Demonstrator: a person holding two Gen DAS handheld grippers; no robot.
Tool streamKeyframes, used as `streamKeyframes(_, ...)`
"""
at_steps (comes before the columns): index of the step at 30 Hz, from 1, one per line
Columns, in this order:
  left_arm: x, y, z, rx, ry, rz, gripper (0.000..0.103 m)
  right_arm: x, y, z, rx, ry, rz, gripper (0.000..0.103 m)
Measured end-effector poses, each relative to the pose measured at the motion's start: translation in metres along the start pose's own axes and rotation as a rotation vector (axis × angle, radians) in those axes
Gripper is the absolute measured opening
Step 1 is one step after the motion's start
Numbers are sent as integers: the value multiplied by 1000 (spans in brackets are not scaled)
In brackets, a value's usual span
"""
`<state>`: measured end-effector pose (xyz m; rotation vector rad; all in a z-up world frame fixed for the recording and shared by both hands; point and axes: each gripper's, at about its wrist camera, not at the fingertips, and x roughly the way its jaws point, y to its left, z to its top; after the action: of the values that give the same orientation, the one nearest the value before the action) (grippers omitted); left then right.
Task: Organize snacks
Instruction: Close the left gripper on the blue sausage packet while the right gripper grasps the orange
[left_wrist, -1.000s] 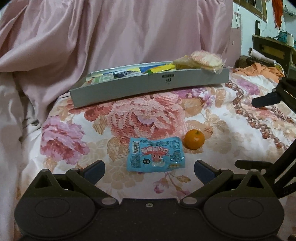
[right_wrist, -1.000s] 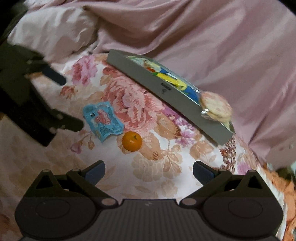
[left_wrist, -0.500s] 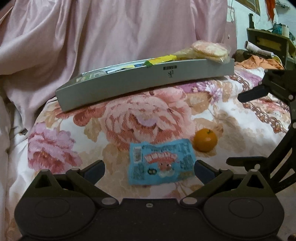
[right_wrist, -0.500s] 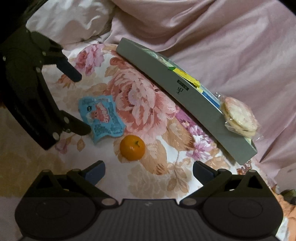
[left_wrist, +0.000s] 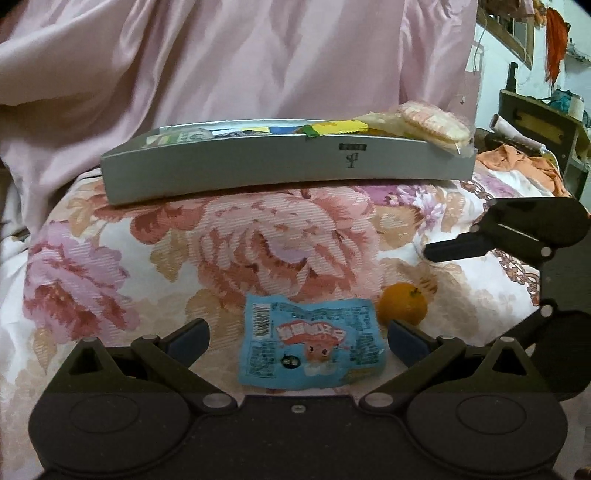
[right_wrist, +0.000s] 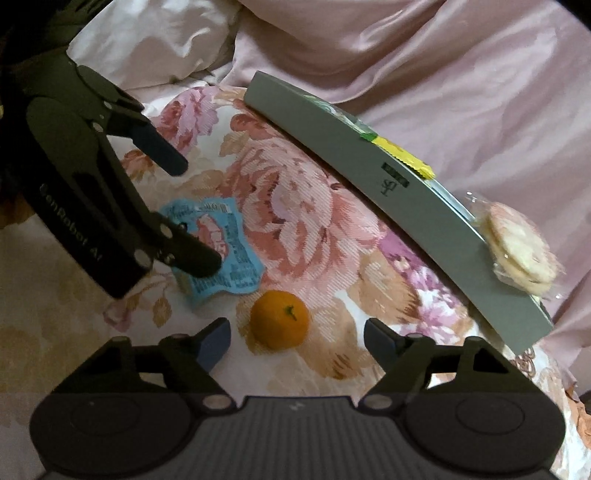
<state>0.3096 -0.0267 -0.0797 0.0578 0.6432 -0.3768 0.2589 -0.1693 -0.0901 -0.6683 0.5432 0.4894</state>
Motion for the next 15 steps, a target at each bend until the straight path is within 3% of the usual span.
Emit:
streamKeyframes(7,6,-3,-1,8,19,-16,102,5,-1,1,0,3,40,59)
streamKeyframes(11,12,-5,-2,26,45,-5,102,6,1,2,-14,15,53,40)
streamKeyframes(15,18,-9,-4,55,62,11,102,6,0,5,-17,61,63,39)
